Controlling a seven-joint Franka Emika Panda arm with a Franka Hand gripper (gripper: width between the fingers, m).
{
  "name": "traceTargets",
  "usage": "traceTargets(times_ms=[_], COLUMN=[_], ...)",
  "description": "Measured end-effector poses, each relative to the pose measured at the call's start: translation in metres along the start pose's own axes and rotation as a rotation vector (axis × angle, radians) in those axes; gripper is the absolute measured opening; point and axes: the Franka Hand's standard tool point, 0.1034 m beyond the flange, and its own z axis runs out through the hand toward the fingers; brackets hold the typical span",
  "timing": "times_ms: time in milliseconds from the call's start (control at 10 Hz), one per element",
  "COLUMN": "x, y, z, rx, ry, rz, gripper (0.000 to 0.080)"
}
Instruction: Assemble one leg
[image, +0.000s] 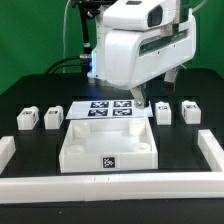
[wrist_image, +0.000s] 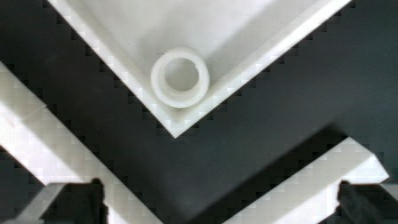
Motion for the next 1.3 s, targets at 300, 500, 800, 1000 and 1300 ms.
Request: traceTargets(times_ms=[300,500,800,1000,1300], x=[0.0000,0.0000,0.0000,0.0000,-0.0001], y=[0.0000,0.0000,0.0000,0.0000,-0.0001], z=[0.0000,0.0001,0.0001,0.0002,0.0003], rx=[0.000,0.000,0.000,0.000,0.000], ry=[0.000,0.000,0.000,0.000,0.000], rz=[0.000,0.000,0.000,0.000,0.000], gripper=[0.0650,0.0650,0.0650,0.0650,0.0650])
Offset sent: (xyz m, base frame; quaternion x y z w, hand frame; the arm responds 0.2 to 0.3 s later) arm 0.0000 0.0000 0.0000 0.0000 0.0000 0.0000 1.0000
